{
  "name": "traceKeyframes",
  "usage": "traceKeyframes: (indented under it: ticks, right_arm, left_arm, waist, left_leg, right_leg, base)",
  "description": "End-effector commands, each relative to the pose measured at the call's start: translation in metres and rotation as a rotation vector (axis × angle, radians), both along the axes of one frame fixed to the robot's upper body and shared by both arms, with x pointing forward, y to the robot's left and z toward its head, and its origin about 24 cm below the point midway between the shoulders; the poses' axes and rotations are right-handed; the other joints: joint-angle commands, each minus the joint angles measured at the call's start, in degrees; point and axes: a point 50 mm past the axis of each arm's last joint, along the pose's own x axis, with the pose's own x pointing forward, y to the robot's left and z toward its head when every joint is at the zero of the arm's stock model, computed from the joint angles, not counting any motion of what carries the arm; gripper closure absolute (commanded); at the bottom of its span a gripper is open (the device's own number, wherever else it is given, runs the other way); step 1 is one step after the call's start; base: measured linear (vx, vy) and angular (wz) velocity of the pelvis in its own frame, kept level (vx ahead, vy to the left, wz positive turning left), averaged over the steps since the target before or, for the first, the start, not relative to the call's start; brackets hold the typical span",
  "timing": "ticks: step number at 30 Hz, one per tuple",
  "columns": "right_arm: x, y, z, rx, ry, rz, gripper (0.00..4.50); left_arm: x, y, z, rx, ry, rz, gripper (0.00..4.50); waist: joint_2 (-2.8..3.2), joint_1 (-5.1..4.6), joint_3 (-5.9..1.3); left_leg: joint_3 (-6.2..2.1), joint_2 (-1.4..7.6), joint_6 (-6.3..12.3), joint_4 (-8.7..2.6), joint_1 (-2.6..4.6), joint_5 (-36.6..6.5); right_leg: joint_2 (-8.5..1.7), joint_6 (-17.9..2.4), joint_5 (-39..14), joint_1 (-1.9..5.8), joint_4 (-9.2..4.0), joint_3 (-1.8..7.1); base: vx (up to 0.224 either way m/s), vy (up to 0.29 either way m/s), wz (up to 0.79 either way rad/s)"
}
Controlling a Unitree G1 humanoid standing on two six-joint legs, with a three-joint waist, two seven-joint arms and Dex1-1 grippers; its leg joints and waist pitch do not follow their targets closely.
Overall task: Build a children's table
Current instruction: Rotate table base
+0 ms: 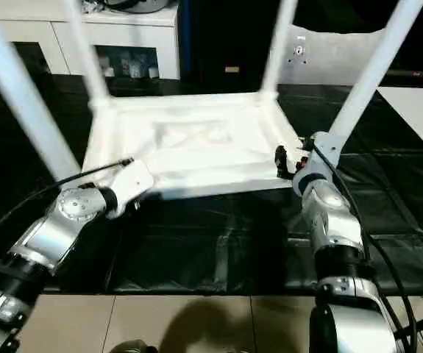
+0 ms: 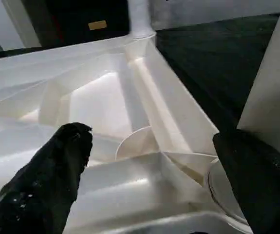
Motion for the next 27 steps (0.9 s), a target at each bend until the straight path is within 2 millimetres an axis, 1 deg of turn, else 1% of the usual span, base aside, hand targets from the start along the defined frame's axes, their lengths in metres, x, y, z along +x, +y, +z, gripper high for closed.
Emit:
traceKeyframes:
  ticks: [1,2,3,4,5,6,7,8,9,10,11,12,13,14,15,16,17,18,19,20,21,22,23,24,25,26,27]
  right_arm:
    - [-0.006,-0.011,-0.001,0.001,0.007,-0.059,0.0]
    - [-0.007,-0.011,-0.002,0.002,0.008,-0.055,0.0]
    - [-0.007,-0.009,-0.002,0.003,0.01,-0.046,0.0]
    - [-0.009,-0.006,-0.003,0.005,0.009,-0.03,0.0]
    - [-0.009,-0.004,-0.003,0.006,0.007,-0.022,0.0]
    - [-0.01,0.003,-0.001,0.013,-0.013,0.032,0.0]
    - [-0.011,0.006,0.0,0.016,-0.021,0.053,0.0]
    - [-0.014,0.017,0.004,0.011,-0.061,0.154,0.0]
    - [-0.016,0.021,0.006,-0.005,-0.073,0.195,0.0]
    - [-0.019,0.026,0.006,-0.031,-0.083,0.238,0.0]
    - [-0.023,0.032,0.006,-0.016,-0.088,0.285,0.0]
    - [-0.027,0.037,0.007,-0.005,-0.095,0.332,0.0]
    - [-0.033,0.044,0.007,0.017,-0.101,0.376,0.0]
    - [-0.034,0.045,0.007,0.019,-0.102,0.383,0.0]
    - [-0.037,0.049,0.008,0.016,-0.104,0.414,0.0]
    - [-0.039,0.051,0.007,0.014,-0.106,0.433,0.0]
    - [-0.043,0.054,0.007,0.012,-0.104,0.456,0.0]
    - [-0.045,0.055,0.007,0.002,-0.103,0.464,0.0]
    - [-0.054,0.059,0.004,-0.024,-0.087,0.495,0.0]
    - [-0.056,0.06,0.002,-0.028,-0.068,0.502,0.0]
    - [-0.061,0.06,-0.001,-0.033,-0.031,0.516,0.0]
    - [-0.064,0.061,-0.004,-0.038,-0.009,0.527,0.0]
    - [-0.066,0.06,-0.006,-0.044,0.007,0.538,0.0]
    - [-0.068,0.06,-0.006,-0.048,0.012,0.547,0.0]
    - [-0.068,0.06,-0.006,-0.048,0.012,0.547,0.0]
    - [-0.07,0.059,-0.008,-0.061,0.023,0.554,0.0]
    - [-0.071,0.058,-0.01,-0.071,0.033,0.549,0.0]
  left_arm:
    - [0.005,0.006,0.006,0.005,-0.078,0.044,1.85]
    - [0.004,0.006,0.006,0.001,-0.083,0.046,1.85]
    - [0.003,0.006,0.005,-0.005,-0.09,0.052,1.85]
    - [0.002,0.007,0.003,-0.015,-0.11,0.06,1.85]
    - [0.001,0.007,0.003,-0.018,-0.122,0.064,1.85]
    - [-0.001,0.005,0.005,-0.088,-0.15,0.079,1.85]
    - [-0.002,0.005,0.006,-0.115,-0.161,0.086,1.85]
    - [-0.009,0.001,0.01,-0.256,-0.167,0.105,1.85]
    - [-0.013,0.0,0.01,-0.307,-0.158,0.106,1.85]
    - [-0.019,-0.002,0.01,-0.361,-0.146,0.104,1.57]
    - [-0.026,-0.002,0.008,-0.399,-0.132,0.099,1.52]
    - [-0.032,-0.001,0.006,-0.436,-0.119,0.116,1.52]
    - [-0.043,0.003,0.004,-0.491,-0.132,0.161,1.46]
    - [-0.045,0.004,0.003,-0.499,-0.135,0.17,1.31]
    - [-0.049,0.007,0.002,-0.526,-0.15,0.209,1.31]
    - [-0.052,0.009,0.002,-0.542,-0.159,0.233,1.16]
    - [-0.057,0.012,0.001,-0.557,-0.173,0.255,1.04]
    - [-0.06,0.014,0.0,-0.562,-0.183,0.272,1.04]
    - [-0.073,0.02,-0.003,-0.583,-0.205,0.32,0.95]
    - [-0.078,0.022,-0.004,-0.587,-0.21,0.33,0.95]
    - [-0.084,0.024,-0.006,-0.587,-0.219,0.349,0.84]
    - [-0.088,0.027,-0.007,-0.586,-0.222,0.364,0.72]
    - [-0.092,0.03,-0.01,-0.583,-0.22,0.392,0.65]
    - [-0.095,0.032,-0.011,-0.582,-0.216,0.412,0.54]
    - [-0.095,0.032,-0.011,-0.582,-0.216,0.412,0.47]
    - [-0.097,0.037,-0.013,-0.588,-0.222,0.465,0.47]
    - [-0.097,0.042,-0.013,-0.599,-0.237,0.507,0.26]
  waist:
    - [0.0,-0.25,-4.16]
    - [-0.07,-0.23,-4.16]
    - [0.03,-0.23,-4.17]
    - [0.27,-0.23,-4.17]
    - [0.04,-0.3,-4.13]
    - [0.18,-0.24,-4.18]
    - [0.04,-0.26,-4.15]
    - [0.07,-0.25,-4.14]
    - [0.14,-0.19,-4.03]
    - [0.13,-0.2,-4.04]
    - [0.04,-0.26,-3.87]
    - [0.19,-0.32,-3.84]
    - [0.11,-0.58,-3.52]
    - [0.06,-0.63,-3.55]
    - [0.0,-0.84,-3.47]
    - [0.05,-0.86,-3.42]
    - [0.08,-0.97,-3.28]
    - [0.06,-1.05,-3.2]
    - [-0.1,-1.25,-3.13]
    - [-0.06,-1.22,-3.18]
    - [-0.08,-1.32,-3.12]
    - [-0.06,-1.39,-3.13]
    - [0.0,-1.43,-3.13]
    - [0.01,-1.43,-2.97]
    - [-0.03,-1.5,-2.8]
    - [-0.27,-1.56,-2.79]
    - [-0.28,-1.48,-2.73]
  left_leg:
    - [-1.88,3.94,1.18,-3.87,1.0,-8.8]
    - [-1.86,3.92,1.19,-3.86,1.0,-8.8]
    - [-1.96,4.03,1.07,-3.95,1.03,-9.0]
    - [-2.0,4.05,1.03,-3.94,0.97,-9.1]
    - [-1.96,4.05,0.95,-3.97,0.97,-9.6]
    - [-2.02,4.02,0.93,-3.97,0.94,-9.6]
    - [-1.98,4.14,1.25,-3.95,0.8,-9.7]
    - [-1.95,4.11,1.35,-3.85,0.71,-9.7]
    - [-1.96,4.29,1.56,-3.95,0.75,-10.3]
    - [-1.96,4.23,1.64,-3.87,0.63,-10.4]
    - [-1.94,4.22,1.91,-4.02,0.56,-10.9]
    - [-1.96,4.28,1.9,-4.03,0.61,-11.5]
    - [-2.01,4.3,2.01,-4.19,0.56,-12.9]
    - [-2.02,4.32,2.06,-4.18,0.49,-13.2]
    - [-1.92,4.02,2.11,-4.17,0.7,-13.7]
    - [-1.96,4.04,2.03,-4.19,0.71,-13.9]
    - [-2.04,4.03,1.84,-4.25,0.8,-14.7]
    - [-2.1,4.09,1.75,-4.31,0.79,-15.1]
    - [-2.18,4.06,1.54,-4.45,0.8,-15.9]
    - [-2.31,4.22,1.35,-4.47,0.81,-15.9]
    - [-2.37,4.35,1.41,-4.62,0.64,-15.5]
    - [-2.3,4.28,1.51,-4.61,0.71,-15.7]
    - [-2.18,4.06,1.65,-4.49,0.85,-16.0]
    - [-2.14,3.98,1.61,-4.48,1.05,-16.9]
    - [-2.24,3.9,1.48,-4.51,1.07,-17.7]
    - [-2.23,3.87,1.4,-4.52,1.05,-17.9]
    - [-2.21,3.81,1.25,-4.44,1.16,-17.9]
  right_leg:
    - [-6.28,-6.6,-14.2,2.54,-4.34,4.26]
    - [-6.27,-6.5,-14.2,2.52,-4.37,4.28]
    - [-6.3,-6.6,-14.2,2.51,-4.27,4.25]
    - [-6.31,-6.6,-14.1,2.54,-4.29,4.25]
    - [-6.31,-6.5,-14.2,2.5,-4.35,4.27]
    - [-6.37,-6.6,-14.1,2.57,-4.3,4.26]
    - [-6.55,-6.7,-13.7,2.67,-4.44,4.28]
    - [-6.64,-7.1,-13.7,2.76,-4.27,4.25]
    - [-6.62,-7.2,-14.5,2.55,-4.55,4.24]
    - [-6.66,-7.5,-14.7,2.66,-4.44,4.17]
    - [-6.47,-7.0,-16.1,2.48,-4.79,4.18]
    - [-6.5,-6.8,-17.0,2.47,-4.76,4.23]
    - [-6.41,-6.2,-19.1,2.41,-5.19,4.17]
    - [-6.52,-5.8,-19.9,2.5,-5.31,4.17]
    - [-6.11,-5.0,-21.9,2.14,-5.66,4.09]
    - [-6.11,-4.6,-22.7,2.16,-5.77,4.05]
    - [-5.99,-3.8,-24.3,2.03,-6.05,3.97]
    - [-6.01,-3.4,-25.0,2.02,-6.19,3.98]
    - [-5.88,-2.3,-26.4,1.89,-6.45,3.92]
    - [-5.93,-2.3,-25.9,1.95,-6.26,3.96]
    - [-5.85,-1.9,-25.3,2.07,-6.27,4.01]
    - [-5.8,-1.9,-25.3,1.93,-6.31,4.02]
    - [-5.68,-1.6,-25.8,1.8,-6.47,4.03]
    - [-5.67,-1.2,-27.2,1.56,-6.79,3.99]
    - [-5.79,-0.8,-28.8,1.51,-7.07,3.88]
    - [-5.74,-0.5,-29.4,1.55,-7.15,3.79]
    - [-5.79,0.1,-30.2,1.52,-7.32,3.74]
  base:
    - [0.0,0.0,0.0]
    - [0.0,0.0,0.0]
    - [0.0,0.0,0.0]
    - [0.0,0.0,0.0]
    - [0.0,0.0,0.0]
    - [0.0,0.0,0.0]
    - [0.0,0.0,0.0]
    - [0.0,0.0,0.0]
    - [0.0,0.0,0.0]
    - [0.0,0.0,0.0]
    - [0.0,0.0,0.0]
    - [0.0,0.0,0.0]
    - [0.0,0.0,0.0]
    - [0.0,0.0,0.0]
    - [0.0,0.0,0.0]
    - [0.0,0.0,0.0]
    - [0.0,0.0,0.0]
    - [0.0,0.0,0.0]
    - [0.0,0.0,0.0]
    - [0.0,0.0,0.0]
    - [0.0,0.0,0.0]
    - [0.0,0.0,0.0]
    - [0.0,0.0,0.0]
    - [0.0,0.0,0.0]
    - [0.0,0.0,0.0]
    - [0.0,0.0,0.0]
    - [0.0,0.0,0.0]
